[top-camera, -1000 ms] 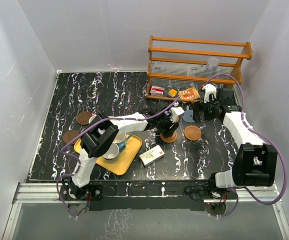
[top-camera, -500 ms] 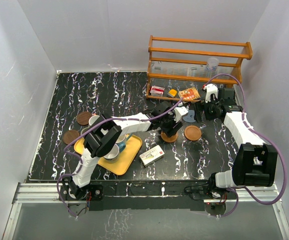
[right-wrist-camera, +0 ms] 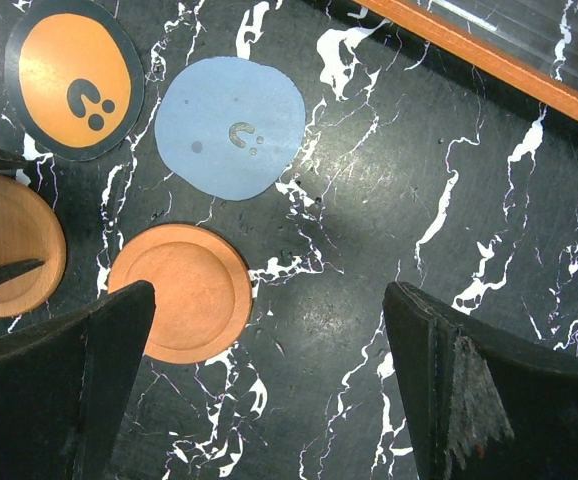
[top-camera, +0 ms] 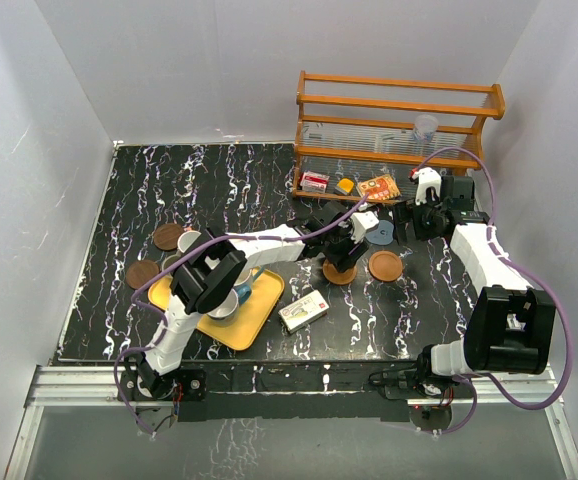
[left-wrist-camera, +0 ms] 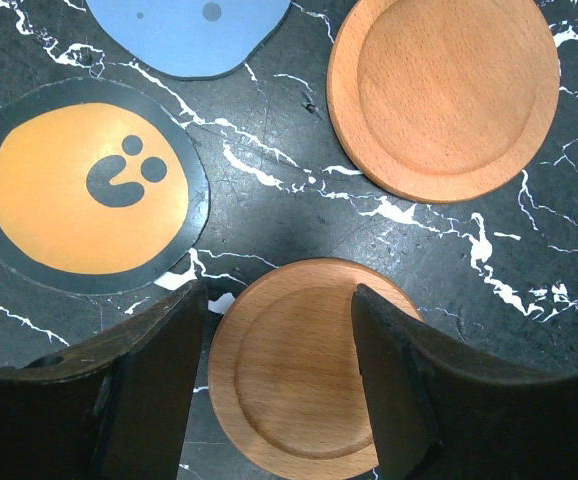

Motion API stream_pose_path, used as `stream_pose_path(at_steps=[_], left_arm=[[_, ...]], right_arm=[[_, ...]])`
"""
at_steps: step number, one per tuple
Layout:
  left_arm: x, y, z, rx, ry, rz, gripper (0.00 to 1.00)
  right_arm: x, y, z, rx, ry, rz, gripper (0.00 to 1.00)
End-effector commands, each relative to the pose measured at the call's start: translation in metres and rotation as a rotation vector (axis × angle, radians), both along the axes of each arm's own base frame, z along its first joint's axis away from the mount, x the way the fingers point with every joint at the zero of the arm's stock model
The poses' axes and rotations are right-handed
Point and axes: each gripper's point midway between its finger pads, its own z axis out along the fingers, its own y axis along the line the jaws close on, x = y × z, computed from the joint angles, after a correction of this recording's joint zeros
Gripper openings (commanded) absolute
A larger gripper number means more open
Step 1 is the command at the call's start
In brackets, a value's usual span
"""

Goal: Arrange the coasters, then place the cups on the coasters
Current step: Move the coaster to the center of the board.

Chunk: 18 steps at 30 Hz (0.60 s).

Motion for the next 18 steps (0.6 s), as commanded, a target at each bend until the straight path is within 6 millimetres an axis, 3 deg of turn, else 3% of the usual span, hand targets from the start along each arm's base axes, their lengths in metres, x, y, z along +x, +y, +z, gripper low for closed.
stream_pose_path(at_steps=[1,18], left_arm=[[-0.0236,0.0213,-0.0501,0.160,0.068,-0.012,0.58],[-0.0144,0.0154,-0.0459,0.174,0.032,-0.005,0.58]], right_arm=[[0.0104,-0.0038,0.0130,0.003,-0.054,-0.019,0.98],[0.0096,-0.0031,0.0122,0.011,-0.049,-0.015,0.98]])
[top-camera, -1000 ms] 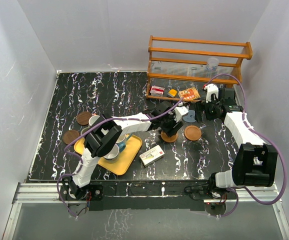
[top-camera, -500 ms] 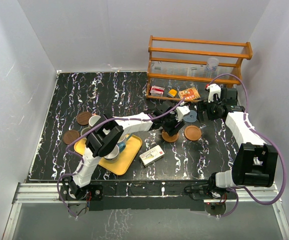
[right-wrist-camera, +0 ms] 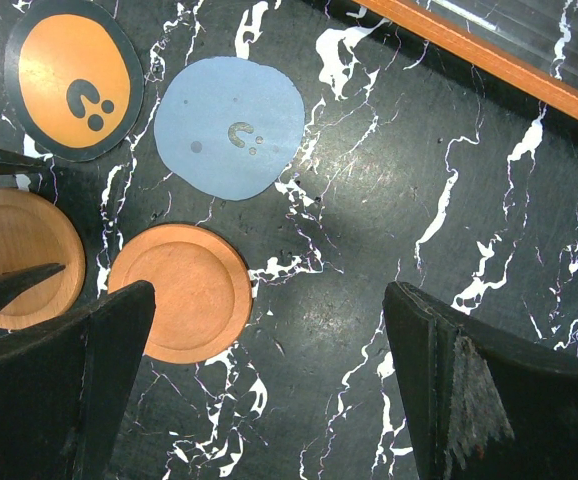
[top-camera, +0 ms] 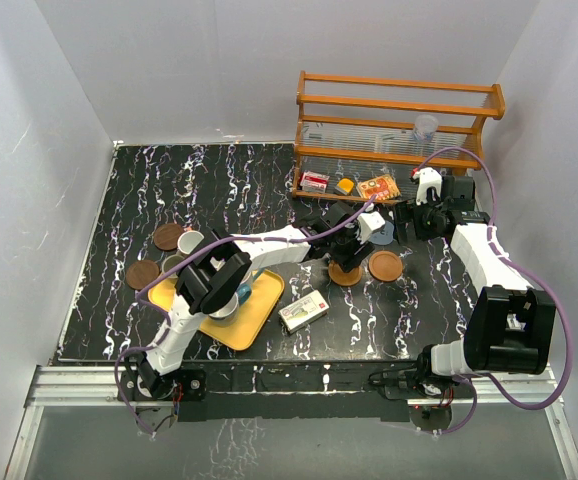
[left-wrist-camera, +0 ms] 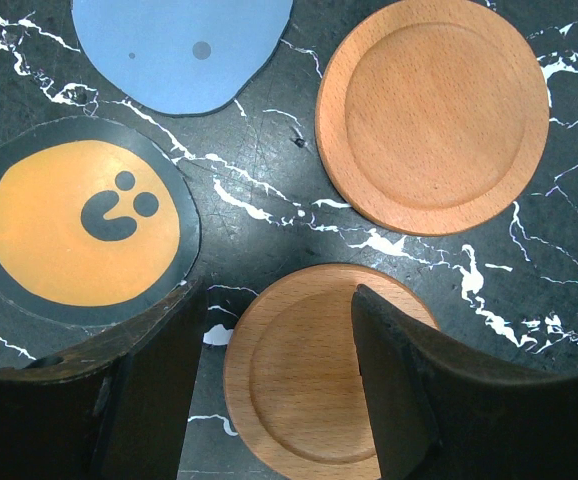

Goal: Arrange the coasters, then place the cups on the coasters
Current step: Move the coaster to the center of the board.

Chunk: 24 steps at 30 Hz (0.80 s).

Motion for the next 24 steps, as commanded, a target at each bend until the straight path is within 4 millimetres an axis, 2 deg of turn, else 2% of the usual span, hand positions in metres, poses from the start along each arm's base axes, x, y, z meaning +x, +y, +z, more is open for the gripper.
stream_pose_path(at_steps=[1,7,19,24], left_arm=[[-0.015,0.029,-0.047,0.172,0.055,0.003,0.58],[-0.009,0.033,-0.038,0.178,0.006,0.006,0.58],[0.005,0.031,0.000,0.157,-0.073,-0.010,0.60],[0.004,0.028,0.017,0.152,-0.080,-0.047,0.62]], right_arm=[[0.010,-0.002,0.012,0.008,-0.050,-0.012,0.98],[0.009,-0.002,0.012,0.009,-0.048,-0.010,0.98],[0.009,-0.002,0.009,0.011,-0.037,-0.011,0.98],[0.009,-0.003,0.007,0.011,-0.032,-0.012,0.98]])
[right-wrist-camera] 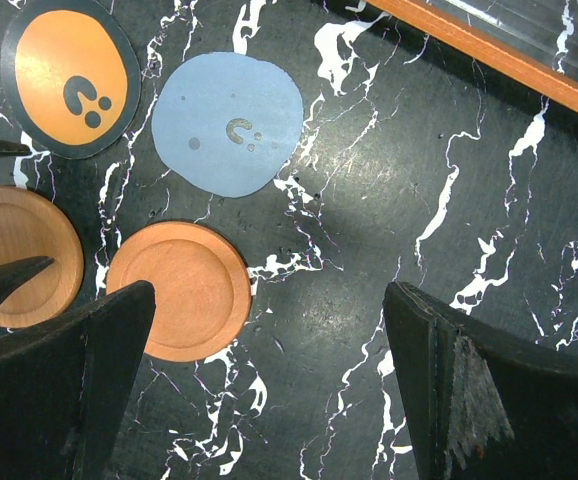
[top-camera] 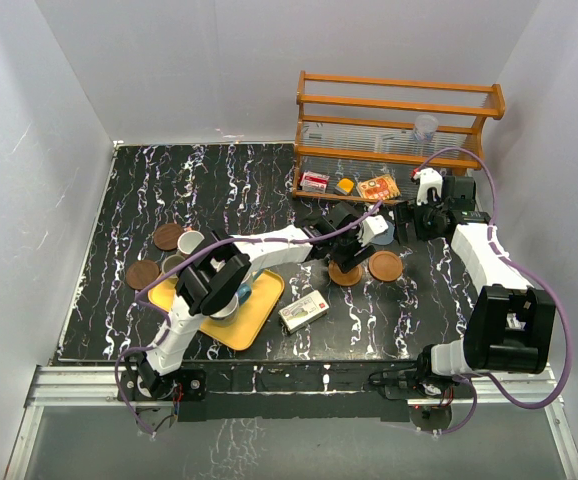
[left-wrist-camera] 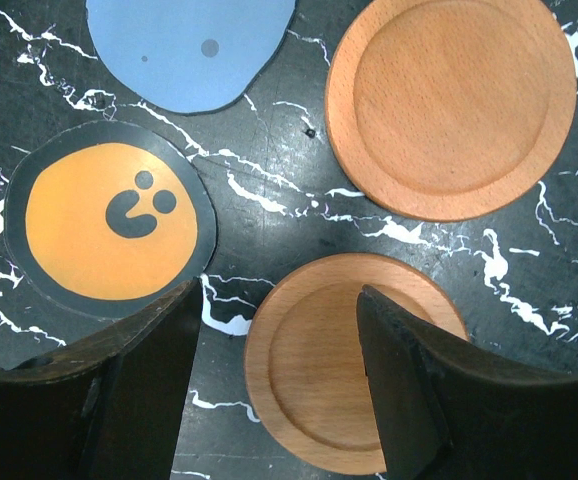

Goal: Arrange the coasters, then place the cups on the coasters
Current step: Move the coaster to the center of the board.

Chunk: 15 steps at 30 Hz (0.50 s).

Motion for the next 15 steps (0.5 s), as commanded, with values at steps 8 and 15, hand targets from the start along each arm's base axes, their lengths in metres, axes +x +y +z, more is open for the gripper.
stream_pose_path(at_steps=[8,15], left_arm=[[-0.004,0.020,0.032,0.078,-0.015,-0.042,0.65],[0.004,0.029,0.029,0.074,-0.028,-0.006,0.65]], right_arm=[[0.009,-0.005,0.005,0.007,-0.028,-0.018,0.98],[0.008,-0.006,0.004,0.010,-0.024,-0.019,0.98]])
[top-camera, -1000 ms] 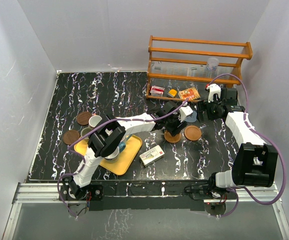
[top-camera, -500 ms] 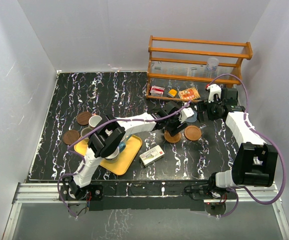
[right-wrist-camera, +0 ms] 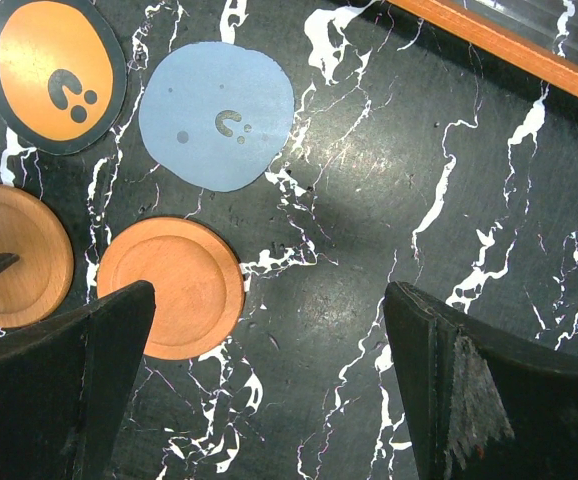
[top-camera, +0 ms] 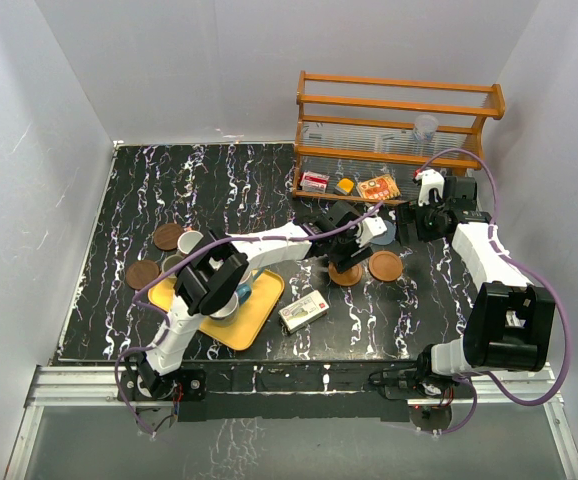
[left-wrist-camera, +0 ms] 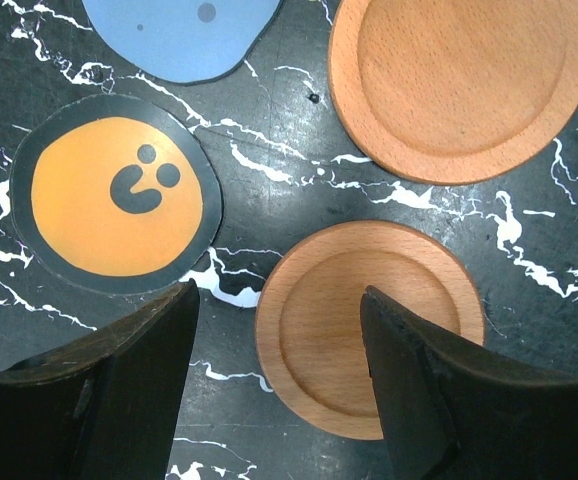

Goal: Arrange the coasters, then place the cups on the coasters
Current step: Move the coaster to the center of the board.

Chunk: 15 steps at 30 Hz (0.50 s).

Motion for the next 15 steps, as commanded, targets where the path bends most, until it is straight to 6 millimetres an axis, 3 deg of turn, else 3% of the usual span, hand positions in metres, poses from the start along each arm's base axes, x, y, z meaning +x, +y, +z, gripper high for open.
stream_pose_path(at_steps=[1,15], left_arm=[[0.008,0.017,0.026,-0.001,-0.034,0.036,0.65],[0.030,0.024,0.006,0.025,-0.030,0.089,0.64]], right_arm=[[0.010,-0.001,0.009,0.008,-0.045,-0.005,0.98],[0.009,-0.002,0.008,0.007,-0.041,-0.005,0.98]])
